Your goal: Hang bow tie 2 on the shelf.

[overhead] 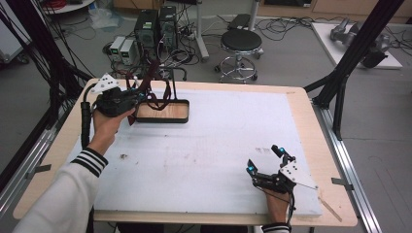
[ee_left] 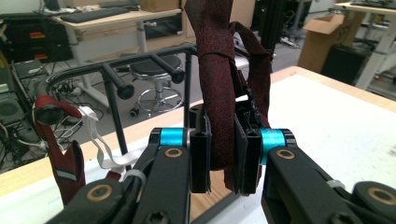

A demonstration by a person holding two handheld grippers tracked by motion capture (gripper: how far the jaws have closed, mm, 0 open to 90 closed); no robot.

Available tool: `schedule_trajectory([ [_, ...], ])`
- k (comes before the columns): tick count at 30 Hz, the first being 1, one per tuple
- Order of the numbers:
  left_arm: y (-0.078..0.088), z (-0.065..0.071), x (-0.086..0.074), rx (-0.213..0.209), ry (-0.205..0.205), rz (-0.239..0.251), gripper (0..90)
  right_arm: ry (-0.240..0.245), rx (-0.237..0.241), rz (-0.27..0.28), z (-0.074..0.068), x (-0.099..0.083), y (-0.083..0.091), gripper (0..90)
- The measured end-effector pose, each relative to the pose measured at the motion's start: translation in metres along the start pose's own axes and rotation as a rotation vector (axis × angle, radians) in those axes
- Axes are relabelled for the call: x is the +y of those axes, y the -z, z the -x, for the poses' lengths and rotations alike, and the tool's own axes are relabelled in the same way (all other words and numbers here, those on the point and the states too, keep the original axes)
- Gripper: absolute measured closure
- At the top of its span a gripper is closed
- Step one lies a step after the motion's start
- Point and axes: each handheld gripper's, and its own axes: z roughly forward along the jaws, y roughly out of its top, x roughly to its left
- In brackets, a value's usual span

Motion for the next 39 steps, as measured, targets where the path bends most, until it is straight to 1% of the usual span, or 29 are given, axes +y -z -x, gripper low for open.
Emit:
schedule_trajectory([
  [5,-0.012,-0.001,0.0,0.024,0.008,-0.001,79.3,-0.005,0.0,0.002,0.0,0.0,0.0,0.6],
  [6,-0.015,-0.001,0.0,0.034,0.009,-0.001,79.3,-0.005,0.0,0.002,0.0,0.0,0.0,0.6],
  [9,-0.019,-0.003,0.0,0.044,0.016,0.002,79.3,-0.007,0.0,0.001,0.0,0.0,0.0,0.6],
  [10,-0.022,-0.003,-0.001,0.057,0.019,0.007,79.3,-0.008,0.0,0.001,0.0,0.0,0.0,0.6],
  [13,-0.024,-0.005,-0.002,0.065,0.024,0.009,79.3,-0.009,0.0,0.001,0.0,0.0,0.0,0.6],
  [16,-0.027,-0.008,-0.004,0.077,0.041,0.004,79.3,-0.007,-0.001,0.002,0.0,0.0,0.0,0.6],
  [17,-0.027,-0.008,-0.004,0.077,0.041,0.004,79.4,-0.007,-0.001,0.002,0.0,0.0,0.0,0.6],
  [19,-0.03,-0.009,-0.006,0.09,0.047,0.002,79.3,-0.009,-0.001,0.0,0.0,0.0,0.0,0.6],
  [20,-0.03,-0.01,-0.007,0.093,0.044,-0.002,79.3,-0.008,0.0,0.001,0.0,0.0,0.0,0.6],
  [25,-0.033,-0.012,-0.011,0.116,0.054,-0.008,79.4,-0.008,-0.001,0.001,0.0,0.0,0.0,0.6],
  [30,-0.035,-0.013,-0.016,0.145,0.047,-0.017,79.3,-0.008,0.0,0.001,0.0,0.0,0.0,0.6],
  [31,-0.035,-0.013,-0.016,0.145,0.047,-0.017,79.4,-0.008,0.0,0.001,0.0,0.0,0.0,0.6],
  [34,-0.036,-0.014,-0.021,0.166,0.057,-0.021,79.4,-0.006,0.0,0.001,0.0,0.0,0.0,0.6],
  [39,-0.038,-0.015,-0.025,0.18,0.063,-0.032,79.3,-0.006,-0.001,0.002,0.0,0.0,0.0,0.6],
])
